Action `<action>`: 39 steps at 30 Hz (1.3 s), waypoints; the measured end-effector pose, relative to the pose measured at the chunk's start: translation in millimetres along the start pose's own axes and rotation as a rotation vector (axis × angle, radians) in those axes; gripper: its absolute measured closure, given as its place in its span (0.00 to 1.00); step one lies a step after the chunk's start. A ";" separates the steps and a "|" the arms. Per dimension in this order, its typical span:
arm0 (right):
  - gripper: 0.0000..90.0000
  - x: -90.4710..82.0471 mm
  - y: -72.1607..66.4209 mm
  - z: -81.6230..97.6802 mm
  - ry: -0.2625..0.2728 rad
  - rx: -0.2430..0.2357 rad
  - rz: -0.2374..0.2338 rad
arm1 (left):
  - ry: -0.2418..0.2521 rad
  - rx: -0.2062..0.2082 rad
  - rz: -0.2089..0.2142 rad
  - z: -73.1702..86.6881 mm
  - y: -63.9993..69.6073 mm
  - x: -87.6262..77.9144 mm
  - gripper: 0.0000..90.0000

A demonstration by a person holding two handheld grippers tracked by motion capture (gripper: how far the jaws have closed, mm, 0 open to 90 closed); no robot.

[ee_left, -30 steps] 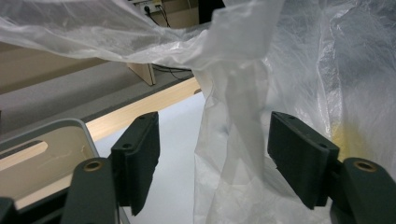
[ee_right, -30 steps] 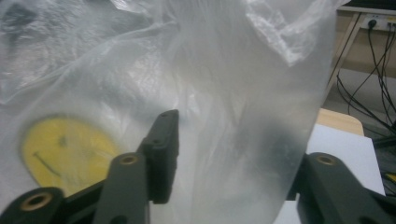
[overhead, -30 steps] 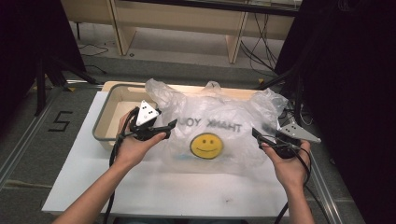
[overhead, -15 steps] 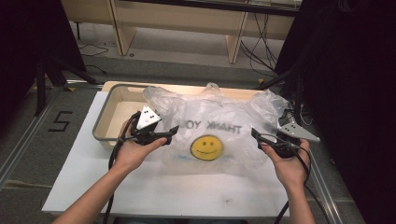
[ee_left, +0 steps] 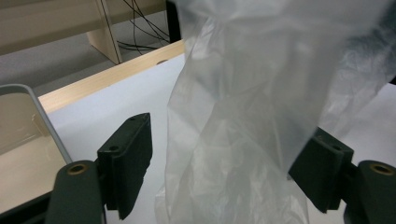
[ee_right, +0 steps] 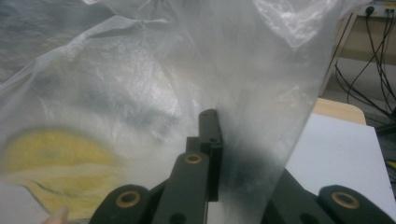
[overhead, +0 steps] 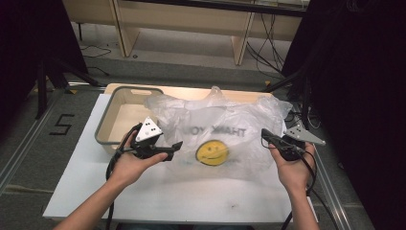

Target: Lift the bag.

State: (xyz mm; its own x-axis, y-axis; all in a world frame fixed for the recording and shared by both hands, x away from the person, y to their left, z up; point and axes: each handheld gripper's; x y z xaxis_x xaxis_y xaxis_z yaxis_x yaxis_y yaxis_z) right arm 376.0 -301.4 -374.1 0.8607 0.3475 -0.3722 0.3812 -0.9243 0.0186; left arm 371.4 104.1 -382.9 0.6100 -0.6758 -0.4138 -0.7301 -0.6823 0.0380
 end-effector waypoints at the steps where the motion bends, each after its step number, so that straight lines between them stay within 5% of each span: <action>1: 1.00 0.1 -0.1 -0.5 0.005 0.005 0.005 | -0.007 -0.003 0.005 1.6 0.8 -1.1 0.30; 6: 1.00 1.1 -0.7 -2.3 0.018 0.024 0.020 | -0.041 0.003 0.008 9.9 5.7 -1.9 0.34; 14: 1.00 2.2 -1.4 -4.0 0.031 0.031 0.025 | -0.063 0.025 -0.031 7.0 -1.7 13.8 0.81; 20: 0.99 2.8 1.1 -3.8 0.045 0.025 0.036 | -0.017 0.011 -0.076 -2.0 -10.9 21.5 0.94; 24: 0.87 4.3 1.9 -3.5 0.045 0.010 0.043 | 0.000 0.006 -0.105 -5.1 -14.9 26.0 0.95; 32: 0.47 -1.6 3.8 -4.7 0.056 -0.012 0.041 | 0.020 0.001 -0.141 -5.9 -22.5 30.5 0.87; 39: 0.36 -15.2 7.4 -2.6 0.066 -0.020 0.052 | 0.038 -0.001 -0.141 -6.9 -22.2 29.4 0.66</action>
State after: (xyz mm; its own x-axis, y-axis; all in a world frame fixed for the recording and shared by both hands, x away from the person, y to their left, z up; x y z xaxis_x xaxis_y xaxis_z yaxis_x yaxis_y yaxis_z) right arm 366.7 -313.1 -365.8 0.8995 0.3093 -0.3086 0.3415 -0.9382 0.0551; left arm 407.6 97.5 -389.6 0.7178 -0.5829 -0.3808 -0.6357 -0.7717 -0.0171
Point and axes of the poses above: each handheld gripper's, and its own axes: x roughly forward along the jaws, z roughly out of its underside, y roughly to its right, and after that the axes turned 4 degrees about z, right-handed
